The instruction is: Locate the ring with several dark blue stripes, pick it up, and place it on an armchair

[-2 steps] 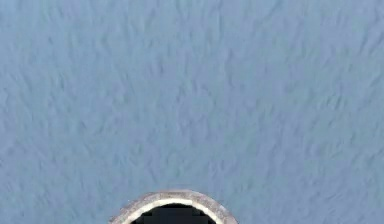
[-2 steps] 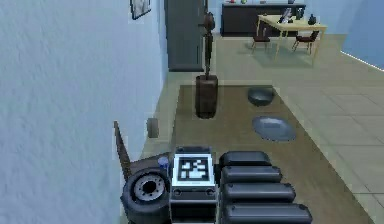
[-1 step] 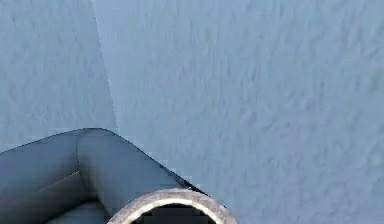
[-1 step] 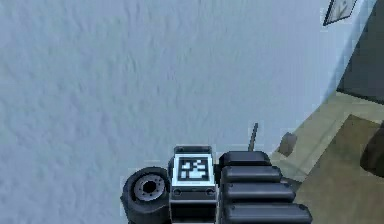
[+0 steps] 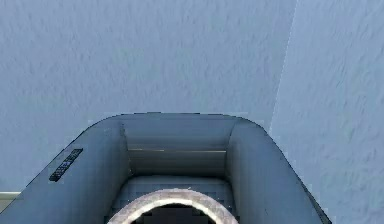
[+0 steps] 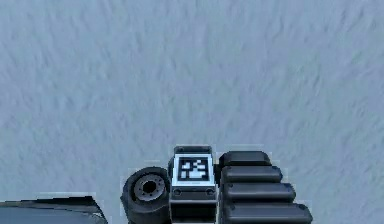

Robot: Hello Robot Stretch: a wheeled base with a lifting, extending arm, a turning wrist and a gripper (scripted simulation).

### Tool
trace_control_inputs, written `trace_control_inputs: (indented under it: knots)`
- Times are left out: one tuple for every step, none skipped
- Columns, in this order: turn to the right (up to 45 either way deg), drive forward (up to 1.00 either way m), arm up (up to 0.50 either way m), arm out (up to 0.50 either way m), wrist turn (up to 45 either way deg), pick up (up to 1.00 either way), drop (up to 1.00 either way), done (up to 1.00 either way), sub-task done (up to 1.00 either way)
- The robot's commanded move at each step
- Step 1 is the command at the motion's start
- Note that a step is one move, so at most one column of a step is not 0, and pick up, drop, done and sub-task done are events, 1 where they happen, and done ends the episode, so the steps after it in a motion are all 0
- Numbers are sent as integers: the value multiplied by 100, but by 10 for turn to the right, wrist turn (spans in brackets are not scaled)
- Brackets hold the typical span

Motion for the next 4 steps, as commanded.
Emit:
trace_control_inputs:
  knots:
    - [-450,0,0,0,0,0,0,0,0]
    - [-420,0,0,0,0,0,0,0,0]
    - [0,0,0,30,0,0,0,0,0]
    - [0,0,0,0,450,0,0,0,0]
